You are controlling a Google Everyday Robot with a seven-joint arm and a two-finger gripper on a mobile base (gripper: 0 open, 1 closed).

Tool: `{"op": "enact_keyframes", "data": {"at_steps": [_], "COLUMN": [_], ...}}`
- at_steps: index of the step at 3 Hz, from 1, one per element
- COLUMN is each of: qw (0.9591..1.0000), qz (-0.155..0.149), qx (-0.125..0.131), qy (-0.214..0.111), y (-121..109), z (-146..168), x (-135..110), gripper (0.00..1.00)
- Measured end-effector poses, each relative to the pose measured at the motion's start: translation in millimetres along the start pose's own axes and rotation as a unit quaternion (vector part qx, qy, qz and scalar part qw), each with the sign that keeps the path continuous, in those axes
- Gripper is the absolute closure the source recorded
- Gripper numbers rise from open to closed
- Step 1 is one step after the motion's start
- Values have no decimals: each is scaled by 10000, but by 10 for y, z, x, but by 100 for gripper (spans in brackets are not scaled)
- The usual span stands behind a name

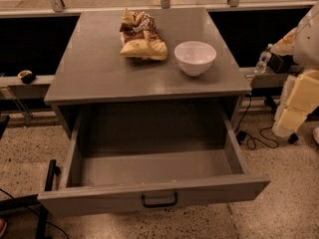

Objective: Close top drawer

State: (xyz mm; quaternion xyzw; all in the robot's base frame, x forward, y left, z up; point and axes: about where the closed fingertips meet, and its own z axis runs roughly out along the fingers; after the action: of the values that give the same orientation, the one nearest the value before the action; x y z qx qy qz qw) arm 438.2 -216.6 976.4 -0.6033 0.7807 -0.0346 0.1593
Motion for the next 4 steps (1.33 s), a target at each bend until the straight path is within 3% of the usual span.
{"op": "enact_keyframes", "data": {"at_steps": [1,2,3,4], "qw": [10000,9989,9953,9859], "qz": [-3,270,403,439], "qx": [37,-219,-494,-743], "qy": [-35,-318,-732,-1432], "y": [-4,122,452,734], "z": [7,498,1170,1790], "x": [-12,21,99,245], "gripper": [0,0,0,0]}}
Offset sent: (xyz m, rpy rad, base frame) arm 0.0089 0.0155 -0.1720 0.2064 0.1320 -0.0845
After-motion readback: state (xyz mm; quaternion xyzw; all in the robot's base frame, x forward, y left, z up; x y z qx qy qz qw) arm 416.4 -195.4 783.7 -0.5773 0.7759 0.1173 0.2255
